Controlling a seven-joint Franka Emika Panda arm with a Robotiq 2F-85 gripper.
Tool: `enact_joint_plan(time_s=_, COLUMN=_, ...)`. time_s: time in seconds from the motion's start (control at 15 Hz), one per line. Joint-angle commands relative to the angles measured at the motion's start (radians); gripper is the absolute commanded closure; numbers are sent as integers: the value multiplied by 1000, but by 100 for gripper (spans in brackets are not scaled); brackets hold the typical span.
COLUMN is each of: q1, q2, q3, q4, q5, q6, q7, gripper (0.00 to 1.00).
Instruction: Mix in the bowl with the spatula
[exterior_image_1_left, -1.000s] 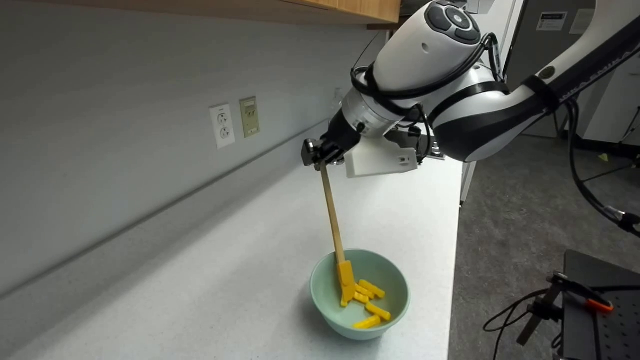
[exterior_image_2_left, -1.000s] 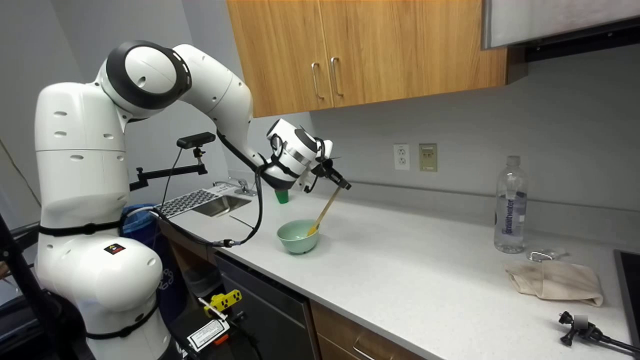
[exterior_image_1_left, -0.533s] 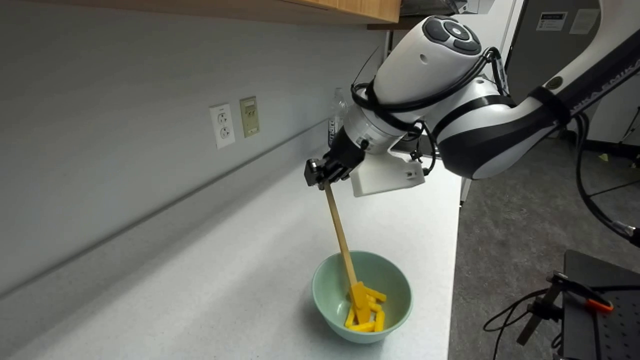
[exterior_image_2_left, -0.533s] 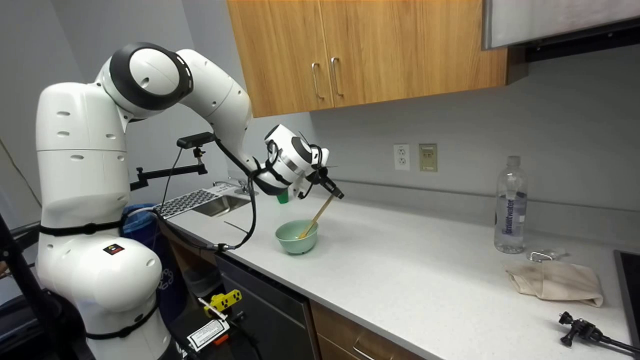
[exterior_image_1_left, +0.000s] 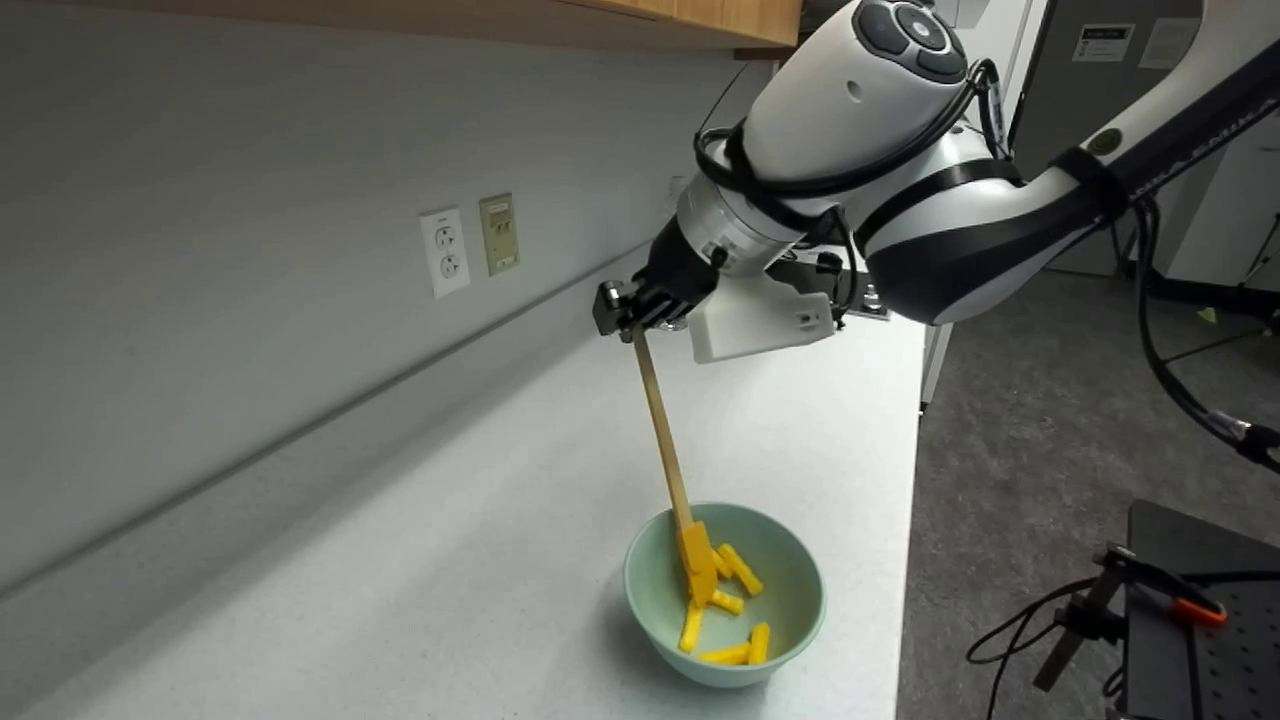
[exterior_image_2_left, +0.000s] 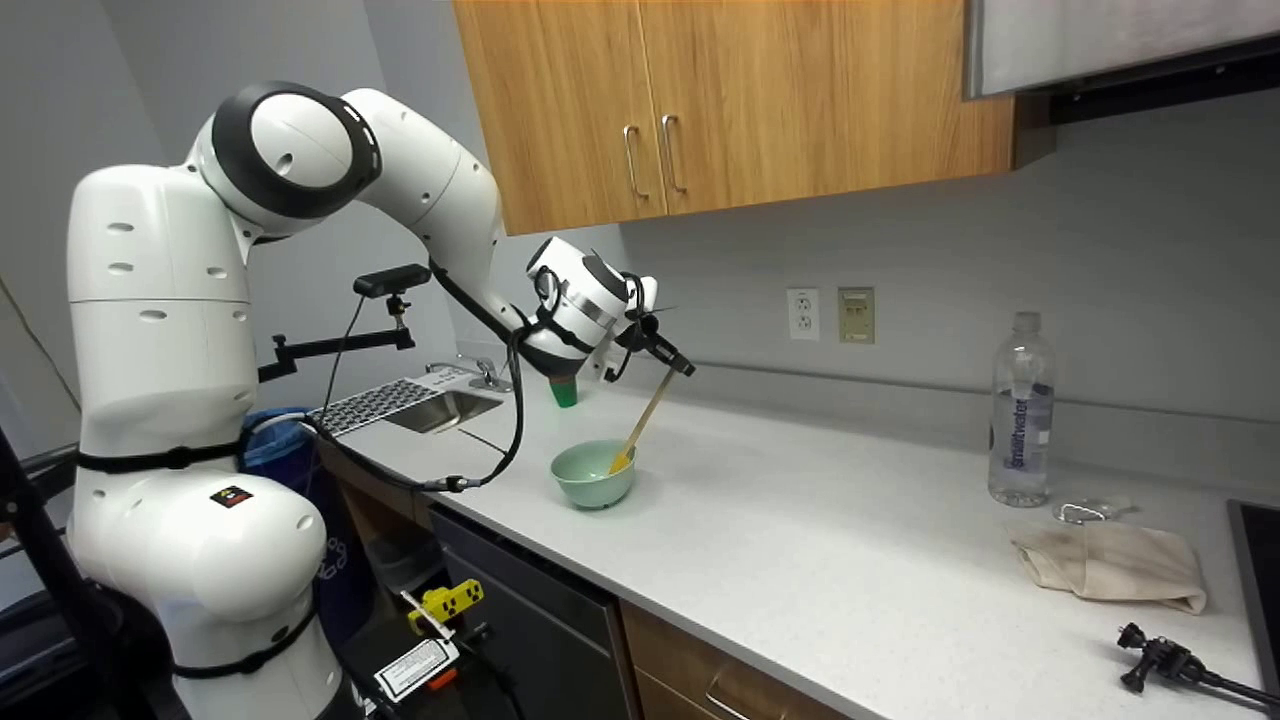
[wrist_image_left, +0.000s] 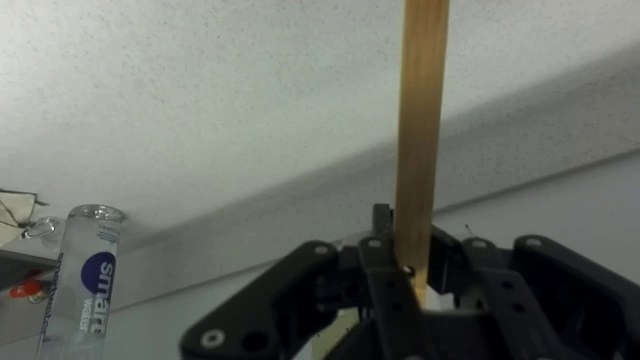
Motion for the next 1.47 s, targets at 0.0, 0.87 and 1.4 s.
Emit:
enact_joint_plan(time_s=0.0, q1=55, q2=-22, q3=-41, q4=42, q5=-131, q6=-64, q7=99, gripper=98)
enact_joint_plan(time_s=0.87, q1=25, q2=-23, q3=13, q4=-10, q5=-82, q6=-35, q7=79, gripper=98)
enact_joint_plan(time_s=1.4, q1=37, q2=-20, q3=1, q4=-27, q5=-16, q6=-14, q7=85, gripper=98)
